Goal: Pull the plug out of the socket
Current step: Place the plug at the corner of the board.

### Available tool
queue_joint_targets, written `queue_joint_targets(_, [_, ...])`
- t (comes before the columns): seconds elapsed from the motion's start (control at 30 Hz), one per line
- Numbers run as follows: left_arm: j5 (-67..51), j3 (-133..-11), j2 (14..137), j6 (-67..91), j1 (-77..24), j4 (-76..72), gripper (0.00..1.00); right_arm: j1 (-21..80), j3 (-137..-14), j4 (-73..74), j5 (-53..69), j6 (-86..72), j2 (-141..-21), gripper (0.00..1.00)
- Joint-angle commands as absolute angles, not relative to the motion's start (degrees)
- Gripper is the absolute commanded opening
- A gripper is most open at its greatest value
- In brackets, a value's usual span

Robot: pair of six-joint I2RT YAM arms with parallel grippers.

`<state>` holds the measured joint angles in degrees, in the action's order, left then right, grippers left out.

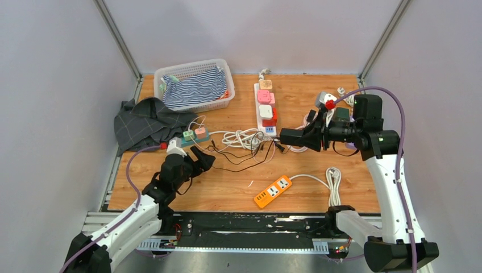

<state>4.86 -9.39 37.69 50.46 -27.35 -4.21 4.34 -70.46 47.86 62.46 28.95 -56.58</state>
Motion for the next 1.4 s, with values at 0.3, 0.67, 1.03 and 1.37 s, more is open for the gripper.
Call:
queue_joint_targets(0.3, [7.7, -12.4, 52.9, 54.2, -25.8, -10.7, 0.52, 3.0, -70.6, 47.4, 64.3, 26.5, -55.5, 0.0])
queue_joint_targets(0.67, [-2.1, -13.5, 39.1, 54.3, -24.5, -7.2, 0.0, 3.0, -72.8, 49.7, 62.7, 27.0, -55.6, 0.0])
queue_joint_targets(1.03, [15.1, -37.6, 21.3, 47.4, -24.5, 31.9, 0.0, 3.0, -75.1, 50.7, 59.8, 26.8, -58.2, 0.0])
queue_joint_targets(1.37, [13.0, -54.4, 34.3, 46.5, -24.5, 43.8, 0.0, 3.0, -74.9, 51.4, 58.9, 26.9, -57.9, 0.0])
